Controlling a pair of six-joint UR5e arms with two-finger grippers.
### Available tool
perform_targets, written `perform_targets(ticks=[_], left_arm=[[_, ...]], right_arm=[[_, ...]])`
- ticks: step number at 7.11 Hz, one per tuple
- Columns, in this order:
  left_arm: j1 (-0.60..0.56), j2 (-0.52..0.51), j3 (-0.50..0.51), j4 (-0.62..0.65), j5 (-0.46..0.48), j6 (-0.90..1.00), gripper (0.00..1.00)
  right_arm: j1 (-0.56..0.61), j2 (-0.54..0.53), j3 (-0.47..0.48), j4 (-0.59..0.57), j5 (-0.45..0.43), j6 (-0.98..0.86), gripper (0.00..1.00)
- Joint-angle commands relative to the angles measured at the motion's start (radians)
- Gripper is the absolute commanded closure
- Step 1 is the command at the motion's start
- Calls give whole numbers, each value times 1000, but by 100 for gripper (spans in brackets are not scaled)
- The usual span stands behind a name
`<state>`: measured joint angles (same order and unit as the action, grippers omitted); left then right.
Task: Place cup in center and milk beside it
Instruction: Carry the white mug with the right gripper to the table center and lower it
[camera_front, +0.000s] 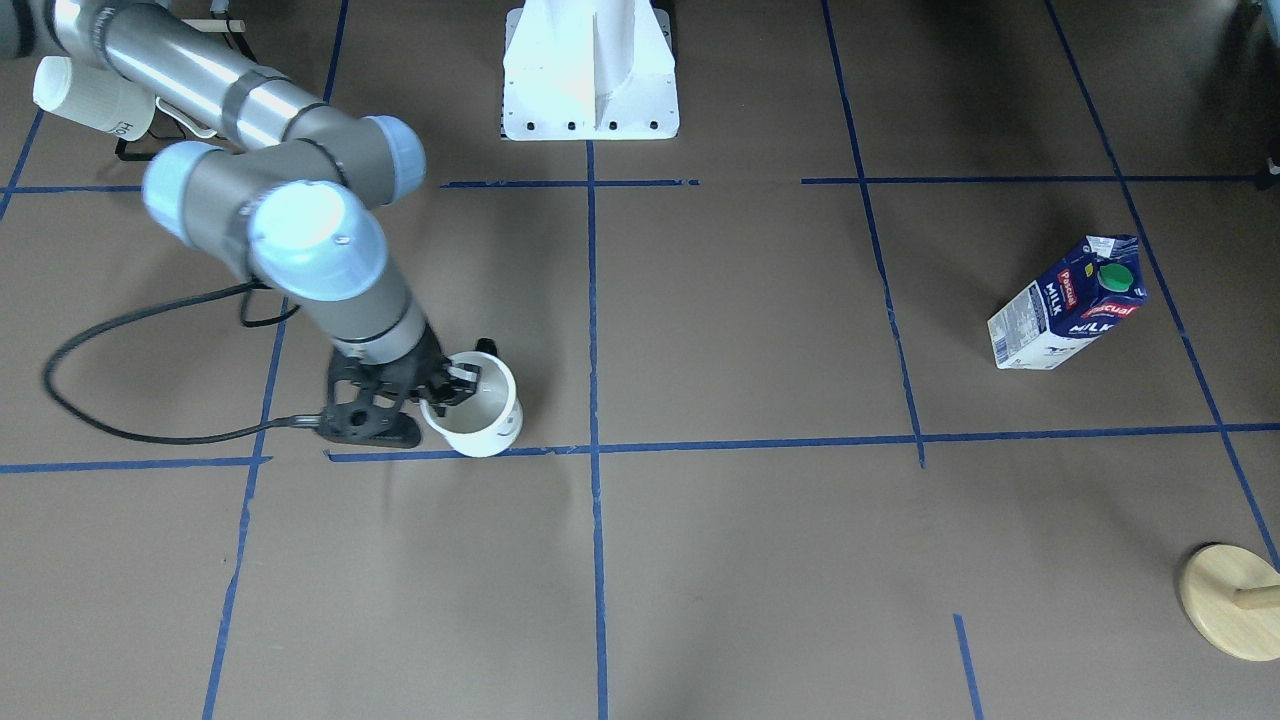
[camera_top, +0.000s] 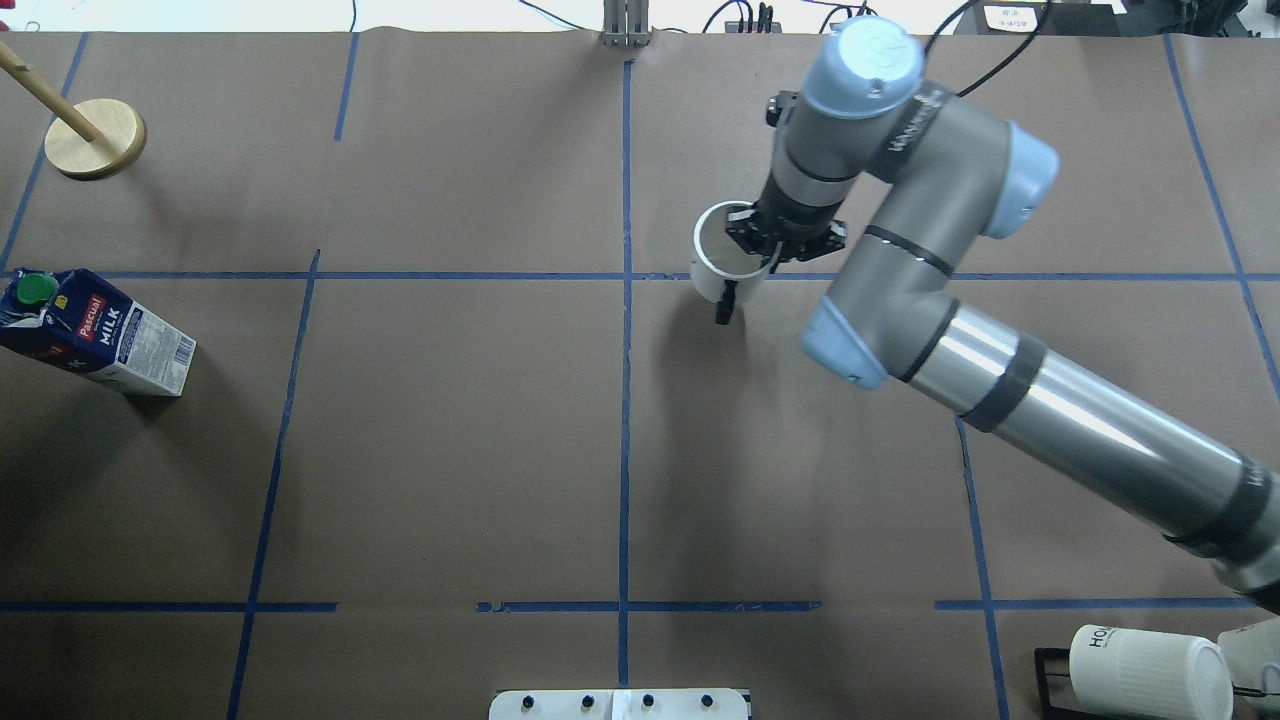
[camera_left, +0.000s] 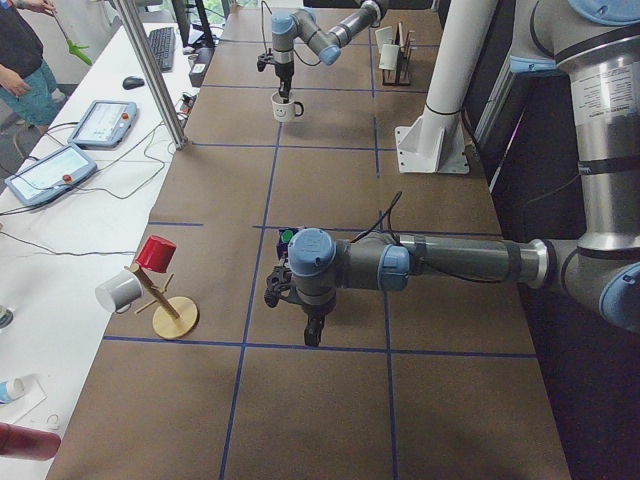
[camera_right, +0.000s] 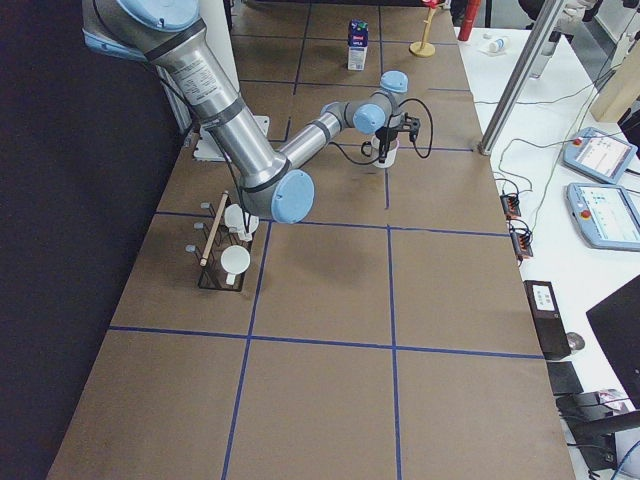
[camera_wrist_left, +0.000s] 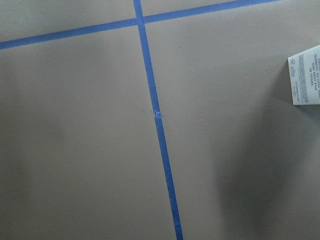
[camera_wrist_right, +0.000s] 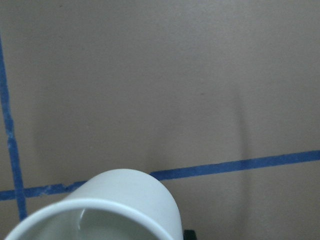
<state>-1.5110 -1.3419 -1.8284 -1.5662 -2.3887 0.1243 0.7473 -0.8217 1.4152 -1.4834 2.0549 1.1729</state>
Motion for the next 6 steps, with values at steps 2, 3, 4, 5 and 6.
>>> perform_targets(ticks=[2, 3, 4, 5, 6], left_arm=[[0, 1, -2, 2, -1, 0, 0], [0, 1, -3, 2, -1, 0, 0], [0, 1, -5, 2, 0, 0, 0], [0, 0, -5, 2, 0, 0, 0], [0, 1, -5, 2, 0, 0, 0]], right_arm=[[-63, 90, -90, 3, -47, 62, 98], [-72, 90, -91, 5, -56, 62, 97], [-91, 87, -93, 6, -70, 59, 97], [-100, 88, -94, 8, -102, 59, 97], [-102, 88, -96, 8, -102, 59, 96]])
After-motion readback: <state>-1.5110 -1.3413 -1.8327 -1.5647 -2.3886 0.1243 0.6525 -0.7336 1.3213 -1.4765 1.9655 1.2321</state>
